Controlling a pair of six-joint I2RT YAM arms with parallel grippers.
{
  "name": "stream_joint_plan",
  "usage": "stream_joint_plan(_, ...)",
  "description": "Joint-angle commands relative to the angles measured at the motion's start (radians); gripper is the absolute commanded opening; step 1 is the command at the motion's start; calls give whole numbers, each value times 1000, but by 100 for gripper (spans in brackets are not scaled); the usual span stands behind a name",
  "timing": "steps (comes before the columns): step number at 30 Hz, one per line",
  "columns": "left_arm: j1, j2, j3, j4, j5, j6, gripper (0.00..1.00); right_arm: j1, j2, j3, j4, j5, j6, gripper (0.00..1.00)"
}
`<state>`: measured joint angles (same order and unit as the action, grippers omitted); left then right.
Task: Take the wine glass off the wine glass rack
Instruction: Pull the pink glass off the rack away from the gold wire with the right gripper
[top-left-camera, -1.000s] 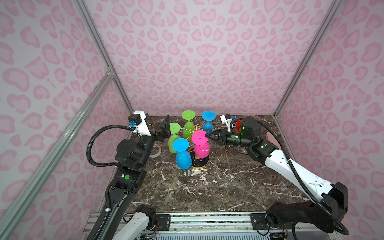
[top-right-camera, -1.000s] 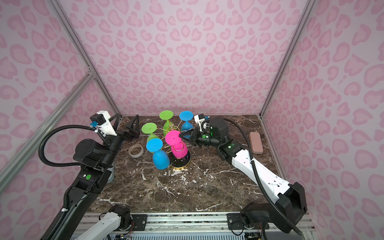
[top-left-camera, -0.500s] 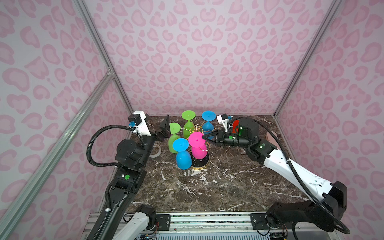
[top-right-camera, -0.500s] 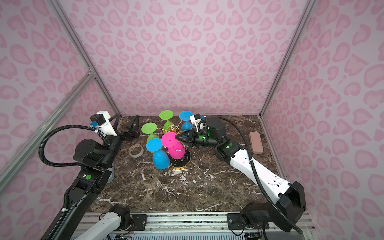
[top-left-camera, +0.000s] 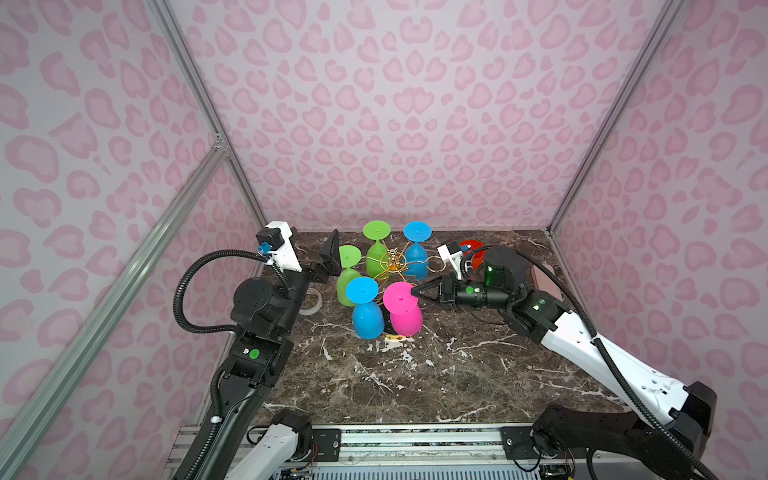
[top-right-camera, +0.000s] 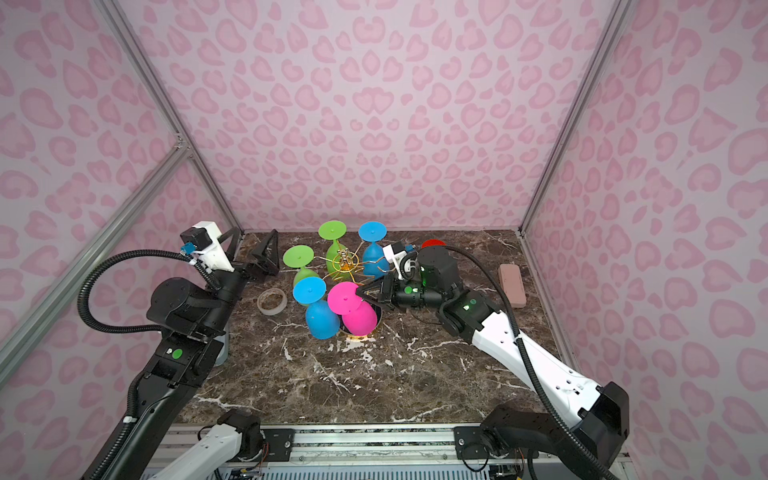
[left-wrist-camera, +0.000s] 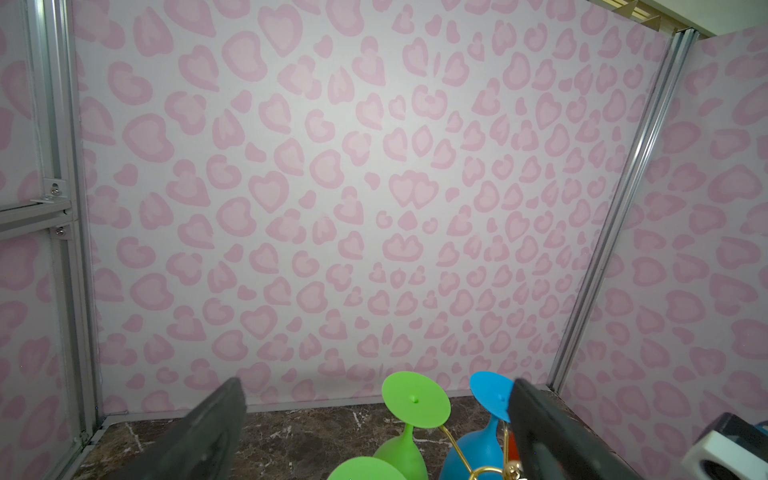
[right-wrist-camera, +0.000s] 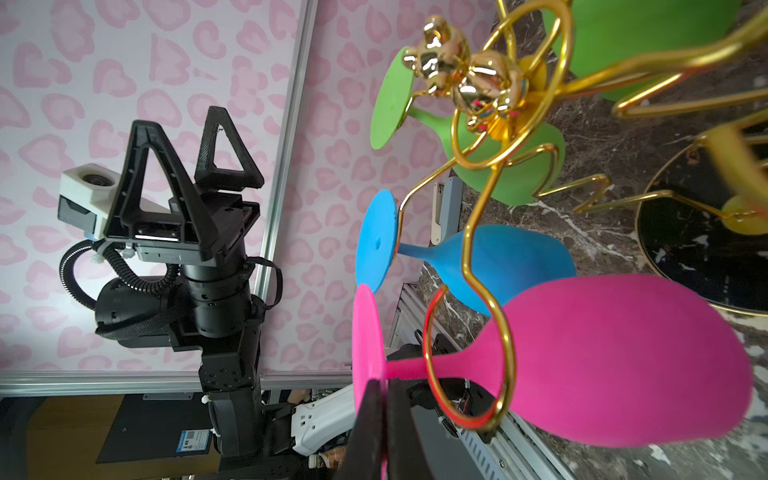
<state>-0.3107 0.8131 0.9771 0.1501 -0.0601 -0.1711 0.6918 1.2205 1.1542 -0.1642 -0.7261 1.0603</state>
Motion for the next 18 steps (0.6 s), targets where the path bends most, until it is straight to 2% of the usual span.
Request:
stream_joint_plan(1, 1, -2, -3, 16, -3, 2, 100, 0, -44, -29, -40, 15, -13, 0)
stream_joint_plan(9, 1, 4, 0, 16, 2, -4, 100, -24, -192, -112, -119, 99, -18, 0)
stream_joint_plan(13, 0, 4, 4, 16, 2, -6, 100, -109, -262, -150, -143, 93, -15, 0)
stream_joint_plan(18, 1, 3, 7, 15, 2, -7, 100, -275, -326, -164, -185, 14, -36, 0)
